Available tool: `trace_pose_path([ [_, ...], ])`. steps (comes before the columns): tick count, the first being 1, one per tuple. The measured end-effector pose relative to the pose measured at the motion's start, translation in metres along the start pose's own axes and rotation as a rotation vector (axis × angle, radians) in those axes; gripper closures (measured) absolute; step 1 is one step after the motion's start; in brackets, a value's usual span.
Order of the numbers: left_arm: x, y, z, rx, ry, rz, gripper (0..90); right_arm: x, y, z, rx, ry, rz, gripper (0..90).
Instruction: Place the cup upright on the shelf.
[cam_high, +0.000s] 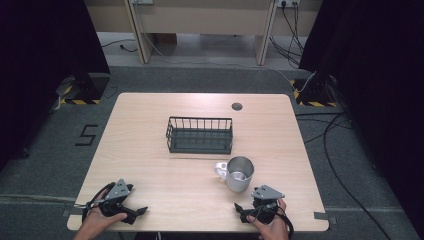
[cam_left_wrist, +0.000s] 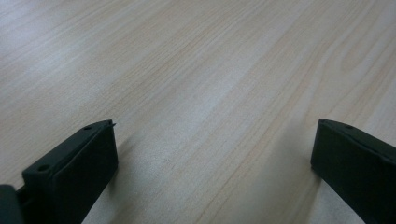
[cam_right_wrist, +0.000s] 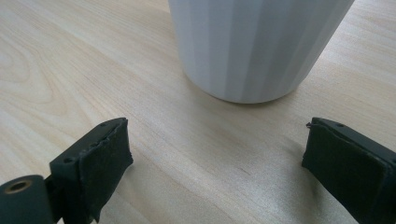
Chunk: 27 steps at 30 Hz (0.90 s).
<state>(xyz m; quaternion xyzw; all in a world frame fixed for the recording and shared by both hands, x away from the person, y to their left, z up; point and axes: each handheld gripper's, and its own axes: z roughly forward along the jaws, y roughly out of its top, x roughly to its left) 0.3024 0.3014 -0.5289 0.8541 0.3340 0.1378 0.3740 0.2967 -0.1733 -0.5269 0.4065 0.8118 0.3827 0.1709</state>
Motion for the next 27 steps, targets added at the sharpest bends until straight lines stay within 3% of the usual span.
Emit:
trace_pose_path([
  [6,0.0,0.0,0.0,0.001,0.0,0.0,0.0,0.001,0.0,0.0,0.006,-0.01,-0.012,8.6],
  [7,0.0,0.0,0.0,0.001,0.0,0.0,0.0,0.0,0.001,-0.001,0.008,-0.012,-0.02,12.7],
  [12,0.0,0.0,0.0,0.001,0.0,0.0,0.0,-0.004,0.001,-0.004,-0.012,-0.007,-0.006,15.6],
  [27,0.0,0.0,0.0,0.001,0.0,0.0,0.0,-0.006,0.01,-0.02,-0.186,-0.04,-0.037,15.1],
])
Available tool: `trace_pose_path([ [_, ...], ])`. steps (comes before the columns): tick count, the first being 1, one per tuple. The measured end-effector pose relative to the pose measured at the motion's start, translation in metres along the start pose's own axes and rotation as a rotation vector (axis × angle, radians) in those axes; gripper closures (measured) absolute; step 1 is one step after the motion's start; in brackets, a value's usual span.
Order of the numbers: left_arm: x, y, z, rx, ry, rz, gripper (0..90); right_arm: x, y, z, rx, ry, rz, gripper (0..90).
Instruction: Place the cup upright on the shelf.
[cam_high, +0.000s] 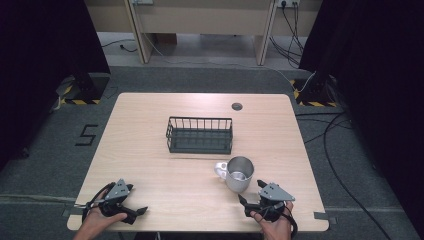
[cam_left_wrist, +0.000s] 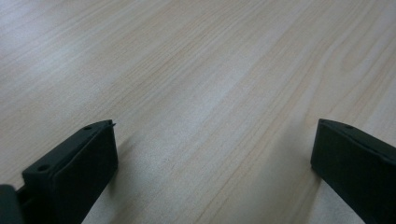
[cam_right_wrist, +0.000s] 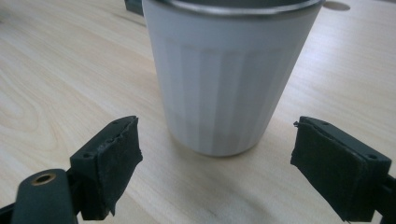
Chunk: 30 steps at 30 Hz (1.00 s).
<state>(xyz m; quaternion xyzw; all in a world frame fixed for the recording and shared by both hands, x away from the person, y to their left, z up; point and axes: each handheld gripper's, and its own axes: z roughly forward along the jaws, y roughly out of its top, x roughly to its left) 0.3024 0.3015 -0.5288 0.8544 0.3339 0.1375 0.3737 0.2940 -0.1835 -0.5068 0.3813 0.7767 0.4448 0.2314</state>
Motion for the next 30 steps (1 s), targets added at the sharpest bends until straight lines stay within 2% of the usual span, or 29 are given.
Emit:
trace_pose_path([
  [5,0.0,0.0,0.0,0.0,0.0,0.0,0.0,0.001,0.007,-0.002,-0.036,0.004,-0.024,15.1],
  [10,0.0,0.0,0.0,0.0,0.0,0.0,0.0,0.0,0.015,-0.002,-0.071,-0.011,-0.028,15.0],
  [18,0.0,0.0,0.0,0.0,0.001,-0.001,0.0,-0.002,0.026,0.004,-0.129,-0.011,-0.036,15.0],
  [27,0.0,0.0,0.0,0.001,0.001,0.0,0.0,-0.005,0.031,0.005,-0.167,-0.019,-0.042,14.3],
  [30,0.0,0.0,0.0,0.0,0.002,-0.001,0.0,-0.008,0.034,0.007,-0.187,-0.005,-0.052,12.1],
])
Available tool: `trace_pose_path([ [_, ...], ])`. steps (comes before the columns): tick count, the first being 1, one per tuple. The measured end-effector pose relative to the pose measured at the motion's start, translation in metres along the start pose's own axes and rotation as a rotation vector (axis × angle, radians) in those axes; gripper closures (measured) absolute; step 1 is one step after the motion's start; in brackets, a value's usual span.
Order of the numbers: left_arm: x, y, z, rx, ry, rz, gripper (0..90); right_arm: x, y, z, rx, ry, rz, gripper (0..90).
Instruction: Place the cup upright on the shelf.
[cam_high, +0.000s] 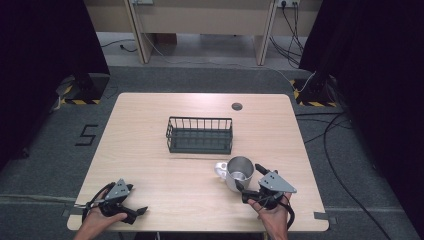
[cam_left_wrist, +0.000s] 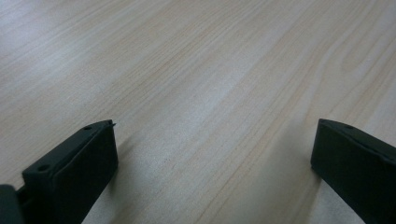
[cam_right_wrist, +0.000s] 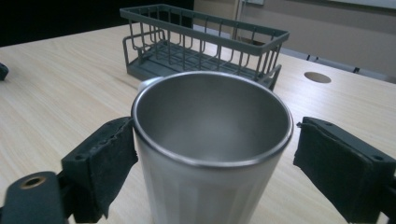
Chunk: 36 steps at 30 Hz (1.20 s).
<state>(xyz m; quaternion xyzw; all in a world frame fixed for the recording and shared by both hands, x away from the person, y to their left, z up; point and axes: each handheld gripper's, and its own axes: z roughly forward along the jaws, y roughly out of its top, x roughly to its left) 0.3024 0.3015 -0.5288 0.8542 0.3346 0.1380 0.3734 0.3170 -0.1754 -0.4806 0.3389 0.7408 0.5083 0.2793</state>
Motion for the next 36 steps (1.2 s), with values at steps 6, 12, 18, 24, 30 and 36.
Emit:
trace_pose_path([
  [6,0.0,0.0,0.0,0.0,0.001,-0.001,0.0,0.001,0.006,0.009,-0.008,0.009,-0.016,9.0],
  [12,0.0,0.0,0.0,0.0,0.002,0.0,0.0,-0.002,0.006,0.02,-0.016,0.029,0.01,5.4],
  [18,0.0,0.0,0.0,0.0,0.002,-0.001,0.0,-0.006,0.004,0.03,-0.033,0.058,0.04,2.8],
  [24,0.0,0.0,0.0,0.001,0.002,0.0,0.0,-0.007,0.004,0.036,-0.047,0.079,0.038,5.0],
  [30,0.0,0.0,0.0,0.001,0.002,0.0,0.0,-0.007,0.002,0.041,-0.053,0.096,0.051,5.2],
  [36,0.0,0.0,0.0,0.001,0.002,-0.001,0.0,-0.008,0.003,0.041,-0.051,0.103,0.049,5.9],
])
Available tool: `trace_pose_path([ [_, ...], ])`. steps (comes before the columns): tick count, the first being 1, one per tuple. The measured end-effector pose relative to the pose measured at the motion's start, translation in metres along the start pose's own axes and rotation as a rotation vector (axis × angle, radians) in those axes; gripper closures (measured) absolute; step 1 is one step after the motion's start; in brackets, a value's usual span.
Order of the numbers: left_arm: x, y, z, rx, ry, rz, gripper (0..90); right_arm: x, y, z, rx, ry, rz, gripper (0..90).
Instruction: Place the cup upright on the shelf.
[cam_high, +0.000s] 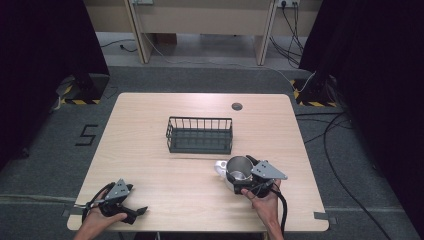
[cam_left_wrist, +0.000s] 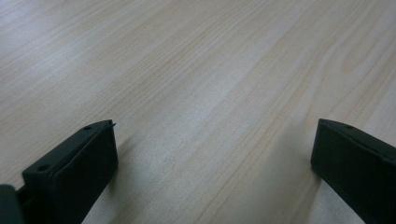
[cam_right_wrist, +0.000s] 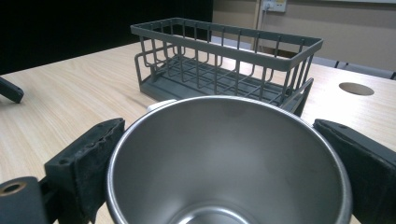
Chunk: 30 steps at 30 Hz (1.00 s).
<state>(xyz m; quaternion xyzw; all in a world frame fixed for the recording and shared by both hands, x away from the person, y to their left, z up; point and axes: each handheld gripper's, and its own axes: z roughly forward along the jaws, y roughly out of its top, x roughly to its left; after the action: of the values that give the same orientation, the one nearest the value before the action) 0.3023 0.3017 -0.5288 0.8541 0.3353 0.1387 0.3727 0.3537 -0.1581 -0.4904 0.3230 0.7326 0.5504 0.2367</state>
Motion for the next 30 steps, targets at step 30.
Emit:
trace_pose_path([
  [30,0.0,0.0,0.0,0.0,0.0,0.0,0.0,0.004,0.074,0.022,-0.065,0.132,-0.086,6.2],
])
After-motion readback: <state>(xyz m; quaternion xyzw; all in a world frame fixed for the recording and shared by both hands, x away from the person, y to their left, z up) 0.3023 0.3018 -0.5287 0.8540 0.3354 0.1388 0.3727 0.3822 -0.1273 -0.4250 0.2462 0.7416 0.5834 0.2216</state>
